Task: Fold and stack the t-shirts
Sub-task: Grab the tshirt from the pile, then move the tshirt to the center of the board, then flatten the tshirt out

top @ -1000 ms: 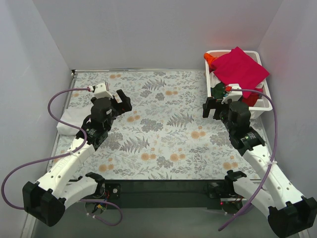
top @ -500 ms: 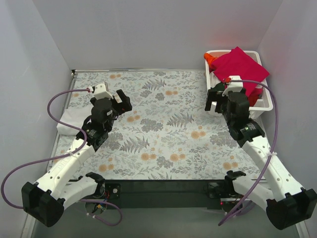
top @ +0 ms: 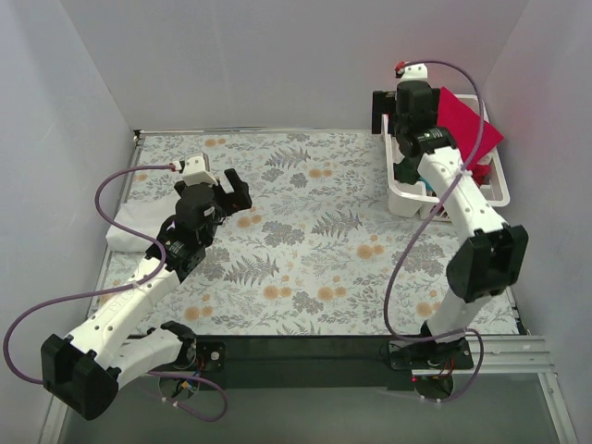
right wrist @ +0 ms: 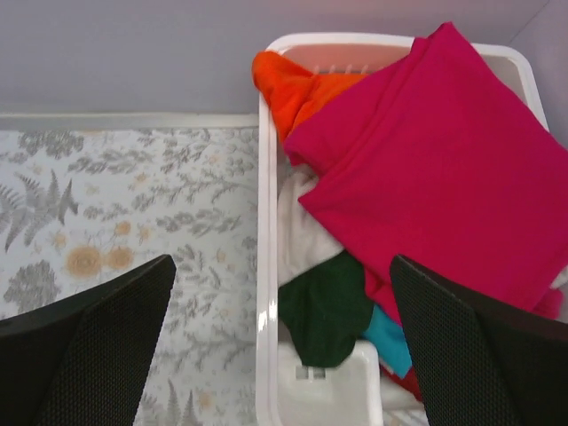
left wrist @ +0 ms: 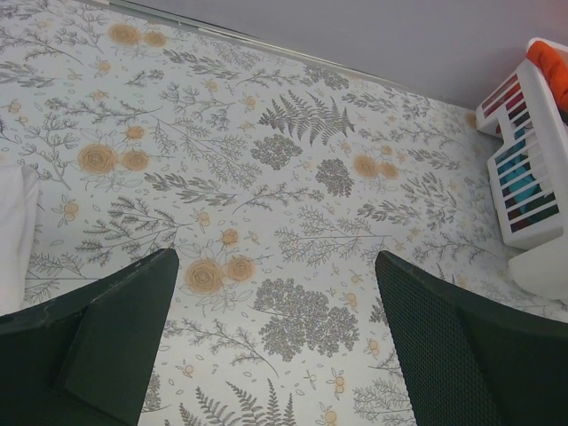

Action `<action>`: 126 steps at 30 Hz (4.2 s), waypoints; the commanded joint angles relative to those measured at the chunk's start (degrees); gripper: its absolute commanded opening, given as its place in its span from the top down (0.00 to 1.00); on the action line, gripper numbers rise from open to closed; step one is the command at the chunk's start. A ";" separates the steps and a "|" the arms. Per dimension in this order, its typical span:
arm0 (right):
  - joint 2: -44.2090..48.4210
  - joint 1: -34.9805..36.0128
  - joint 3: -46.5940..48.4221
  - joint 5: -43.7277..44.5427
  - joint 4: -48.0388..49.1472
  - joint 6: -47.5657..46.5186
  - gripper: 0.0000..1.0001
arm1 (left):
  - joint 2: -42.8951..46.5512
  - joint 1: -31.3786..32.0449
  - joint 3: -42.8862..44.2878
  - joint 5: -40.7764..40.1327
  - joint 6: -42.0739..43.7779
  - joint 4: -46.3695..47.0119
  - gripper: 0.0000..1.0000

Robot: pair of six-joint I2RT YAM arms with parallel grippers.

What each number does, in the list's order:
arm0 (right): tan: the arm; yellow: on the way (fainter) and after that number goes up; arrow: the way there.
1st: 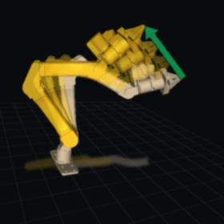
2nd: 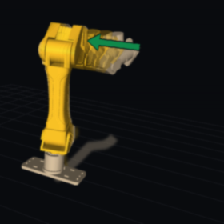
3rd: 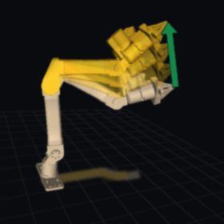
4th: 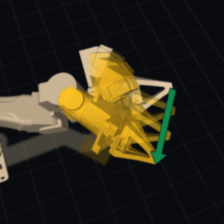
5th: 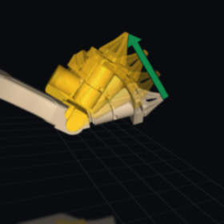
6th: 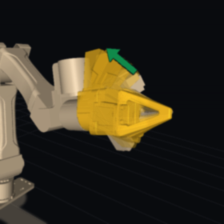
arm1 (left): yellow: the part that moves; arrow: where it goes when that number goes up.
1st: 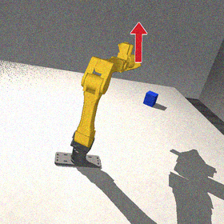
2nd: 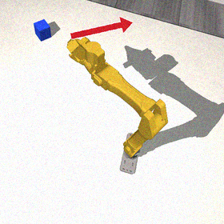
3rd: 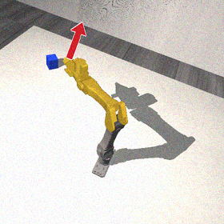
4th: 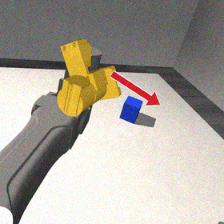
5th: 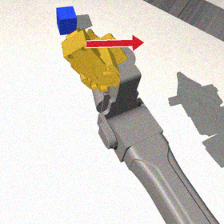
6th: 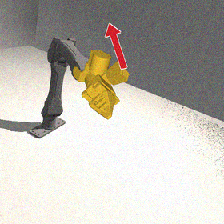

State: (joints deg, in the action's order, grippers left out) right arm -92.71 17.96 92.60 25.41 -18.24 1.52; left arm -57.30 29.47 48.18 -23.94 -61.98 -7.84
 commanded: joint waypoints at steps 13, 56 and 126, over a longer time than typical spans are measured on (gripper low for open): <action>-34.29 -12.50 33.26 -3.53 -8.48 4.11 0.08 | 0.87 0.15 1.21 0.74 2.03 -0.34 0.14; 20.02 14.04 -10.75 -18.83 1.54 3.65 0.21 | 4.04 0.23 -2.83 6.10 -2.36 0.89 0.14; 14.85 20.89 -41.27 -17.15 11.30 12.72 0.28 | -34.46 12.01 4.29 2.41 -3.06 14.87 1.00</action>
State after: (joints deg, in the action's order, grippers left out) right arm -75.18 38.33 47.79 6.92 -8.78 14.63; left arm -95.26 41.43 52.97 -20.80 -64.60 7.55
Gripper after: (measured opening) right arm 0.727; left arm 0.019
